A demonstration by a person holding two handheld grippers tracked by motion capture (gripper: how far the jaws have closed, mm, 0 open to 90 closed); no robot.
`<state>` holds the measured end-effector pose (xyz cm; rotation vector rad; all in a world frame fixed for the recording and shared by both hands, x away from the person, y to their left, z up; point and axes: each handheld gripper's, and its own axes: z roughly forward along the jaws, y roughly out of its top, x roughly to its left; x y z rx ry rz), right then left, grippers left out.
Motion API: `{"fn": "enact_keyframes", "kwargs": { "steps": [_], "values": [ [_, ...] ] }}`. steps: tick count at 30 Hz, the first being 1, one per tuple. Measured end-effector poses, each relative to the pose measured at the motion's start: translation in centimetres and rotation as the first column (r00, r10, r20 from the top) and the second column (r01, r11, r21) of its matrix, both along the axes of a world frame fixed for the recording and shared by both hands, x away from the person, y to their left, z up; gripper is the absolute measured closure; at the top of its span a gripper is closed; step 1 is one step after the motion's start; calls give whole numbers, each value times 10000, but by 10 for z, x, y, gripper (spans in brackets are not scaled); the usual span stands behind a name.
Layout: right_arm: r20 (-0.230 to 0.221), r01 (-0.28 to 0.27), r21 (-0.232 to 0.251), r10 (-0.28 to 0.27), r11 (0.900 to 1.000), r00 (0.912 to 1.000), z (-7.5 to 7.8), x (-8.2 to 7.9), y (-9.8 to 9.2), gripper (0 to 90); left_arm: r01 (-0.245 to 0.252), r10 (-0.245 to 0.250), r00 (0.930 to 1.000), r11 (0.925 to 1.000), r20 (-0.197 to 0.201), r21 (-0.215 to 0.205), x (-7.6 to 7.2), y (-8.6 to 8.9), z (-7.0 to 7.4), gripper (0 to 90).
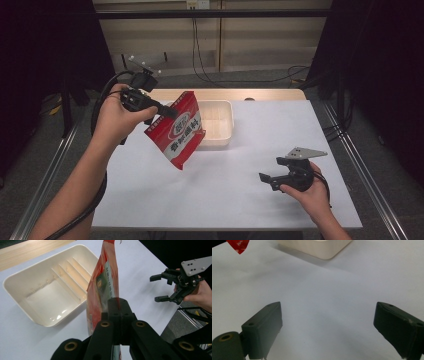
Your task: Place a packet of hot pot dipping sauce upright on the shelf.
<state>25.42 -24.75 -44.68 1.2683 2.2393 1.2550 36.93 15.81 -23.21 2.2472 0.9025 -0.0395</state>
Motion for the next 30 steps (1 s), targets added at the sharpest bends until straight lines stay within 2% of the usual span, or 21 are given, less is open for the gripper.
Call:
{"fn": "enact_keyframes", "kwargs": {
  "steps": [2, 4, 6, 10, 11, 16, 19, 21, 22, 30],
  "values": [
    [-12, 7, -1, -7, 10000, 10000, 0, 0, 0, 79, -72, 72, 9999, 10000, -75, -51, 2, 1, 2, 900],
    [-13, 15, -14, -15, 10000, 10000, 0, 0, 0, 79, -35, 35, 10000, 9999, -2, 119, 4, 2, 4, 900],
    [7, 34, -39, -34, 10000, 10000, 0, 0, 0, 79, -146, 146, 9999, 9999, -49, 9, 6, 2, 7, 900],
    [-9, 20, -16, -20, 10000, 10000, 0, 0, -1, 79, -240, 240, 9997, 9996, -9, 116, 9, 5, 13, 900],
    [-12, 15, -14, -15, 10000, 10000, 0, 0, -1, 79, -354, 354, 9994, 9994, -2, 2, 10, 5, 13, 900],
    [-14, 10, -21, -10, 10000, 10000, 0, 0, -1, 79, -465, 464, 9989, 9989, 104, 51, 15, 7, 18, 900],
    [-13, 15, -9, -15, 10000, 10000, 0, 0, -1, 79, -585, 585, 9983, 9983, 30, 23, 19, 9, 21, 900],
    [-15, 18, -30, -18, 10000, 10000, -1, 1, -1, 79, -606, 606, 9982, 9982, -18, 12, 21, 10, 22, 900],
    [-35, 26, -22, -26, 10000, 10000, -1, 1, 0, 79, -784, 784, 9969, 9969, -42, 41, 24, 11, 22, 900],
    [-53, 25, -21, -26, 10000, 10000, -1, 1, -1, 79, -854, 854, 9963, 9963, -30, -76, 36, 12, 22, 900]
  ]
}}
